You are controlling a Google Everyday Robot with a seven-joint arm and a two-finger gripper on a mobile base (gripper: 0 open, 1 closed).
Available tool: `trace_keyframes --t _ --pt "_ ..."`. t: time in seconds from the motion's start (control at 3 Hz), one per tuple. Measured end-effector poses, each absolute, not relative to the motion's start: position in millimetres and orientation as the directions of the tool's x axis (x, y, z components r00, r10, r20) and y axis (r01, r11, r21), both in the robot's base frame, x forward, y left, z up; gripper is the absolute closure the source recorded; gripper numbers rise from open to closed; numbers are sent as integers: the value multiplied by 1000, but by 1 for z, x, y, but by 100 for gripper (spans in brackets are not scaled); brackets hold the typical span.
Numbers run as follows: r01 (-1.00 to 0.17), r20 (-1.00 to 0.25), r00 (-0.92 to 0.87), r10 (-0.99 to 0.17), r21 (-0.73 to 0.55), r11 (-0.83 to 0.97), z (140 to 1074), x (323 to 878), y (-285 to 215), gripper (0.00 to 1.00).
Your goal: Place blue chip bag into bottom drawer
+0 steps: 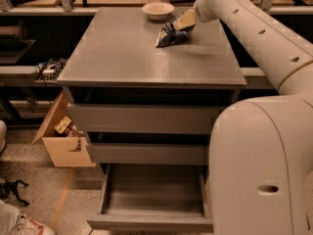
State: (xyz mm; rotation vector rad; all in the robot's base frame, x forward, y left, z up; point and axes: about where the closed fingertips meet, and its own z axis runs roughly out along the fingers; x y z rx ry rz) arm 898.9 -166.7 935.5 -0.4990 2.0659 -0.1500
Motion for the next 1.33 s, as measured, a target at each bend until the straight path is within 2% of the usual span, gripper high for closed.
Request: trace_keyframes --t 0.33,0.67,1.33 --pt "-286 -808 -442 -389 -284 915 932 910 -155 0" --pt "-292 -809 -447 -383 -273 917 925 917 -147 17" --pt "-308 -813 -445 -375 -254 917 920 920 -139 63"
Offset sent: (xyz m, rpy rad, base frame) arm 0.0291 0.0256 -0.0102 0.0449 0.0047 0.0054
